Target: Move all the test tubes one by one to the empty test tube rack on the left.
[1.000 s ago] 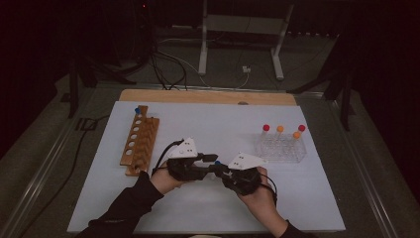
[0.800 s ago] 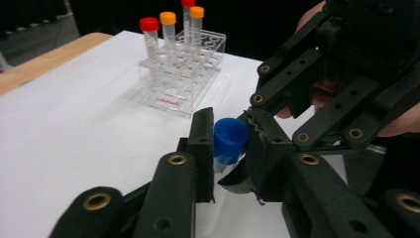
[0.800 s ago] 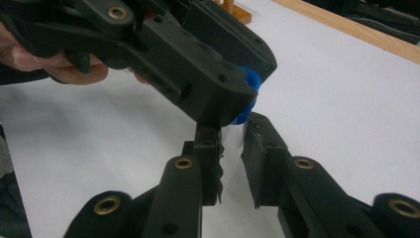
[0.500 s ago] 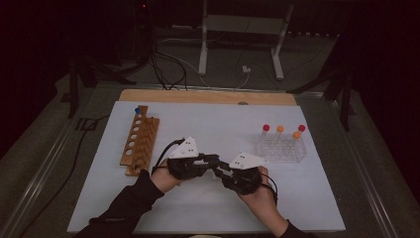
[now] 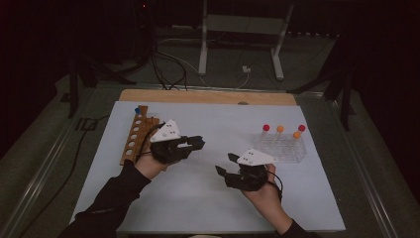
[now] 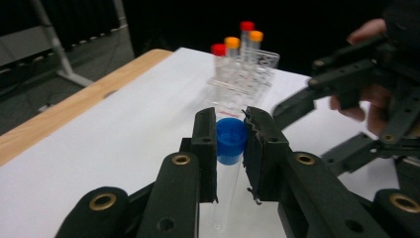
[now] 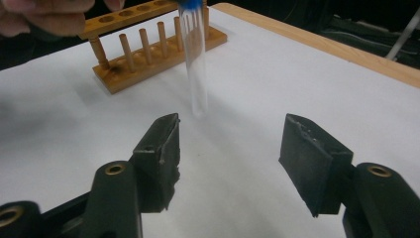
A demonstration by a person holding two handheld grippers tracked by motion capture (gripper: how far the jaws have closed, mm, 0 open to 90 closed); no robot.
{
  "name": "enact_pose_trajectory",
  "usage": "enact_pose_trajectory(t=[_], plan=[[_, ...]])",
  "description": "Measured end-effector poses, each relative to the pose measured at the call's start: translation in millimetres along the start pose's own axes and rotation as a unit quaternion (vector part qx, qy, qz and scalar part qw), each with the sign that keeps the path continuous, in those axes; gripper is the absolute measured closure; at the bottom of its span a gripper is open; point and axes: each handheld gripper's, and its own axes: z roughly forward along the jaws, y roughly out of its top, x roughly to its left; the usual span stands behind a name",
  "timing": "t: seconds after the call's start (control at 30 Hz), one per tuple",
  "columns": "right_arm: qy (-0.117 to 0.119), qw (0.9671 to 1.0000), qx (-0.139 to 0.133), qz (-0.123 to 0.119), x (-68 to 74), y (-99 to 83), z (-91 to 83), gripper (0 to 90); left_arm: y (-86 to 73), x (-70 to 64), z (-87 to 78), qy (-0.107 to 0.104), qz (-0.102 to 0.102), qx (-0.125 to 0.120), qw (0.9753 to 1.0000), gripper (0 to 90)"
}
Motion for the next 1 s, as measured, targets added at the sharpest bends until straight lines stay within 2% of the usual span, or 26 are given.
enact_pose_trajectory(t=[0.13,0.23,0.27,0.37,0.43,0.53,0.7,0.83,1.0], plan=[[-0.005,1.0,0.004,0.002,-1.9,-0.6,0.1,33.3,2.6,13.0,-11.0,0.023,-0.003,0.0,0.9997,77.3],[-0.007,1.0,-0.004,0.001,-2.0,-0.9,-0.7,30.6,4.8,22.7,-21.8,0.044,-0.003,0.0,0.999,77.3],[-0.005,0.9999,0.007,0.006,-2.7,0.0,0.4,28.1,5.6,25.7,-25.5,0.051,-0.004,-0.002,0.9987,77.3],[-0.008,0.9999,0.007,0.009,-4.0,-0.3,1.5,25.7,8.0,35.6,-37.7,0.071,-0.007,-0.004,0.9974,77.3],[-0.011,0.9999,0.005,0.01,-4.3,-0.6,1.8,20.0,8.9,42.4,-45.7,0.085,-0.009,-0.004,0.9963,77.3],[-0.021,0.9997,-0.003,0.011,-4.3,-0.7,1.5,14.5,8.0,53.1,-56.5,0.108,-0.012,0.0,0.9941,77.3],[-0.006,0.9999,-0.009,0.008,-5.6,-0.7,-0.8,2.0,2.0,68.5,-72.6,0.137,-0.024,0.006,0.9902,77.3],[-0.004,1.0,-0.009,0.0,-4.7,-0.9,-1.6,1.8,-2.1,78.6,-84.4,0.16,-0.027,0.009,0.9867,77.3],[0.004,0.9999,-0.016,0.005,-4.9,-0.8,-3.1,0.0,-5.4,91.8,-96.4,0.184,-0.037,0.009,0.9823,77.3]])
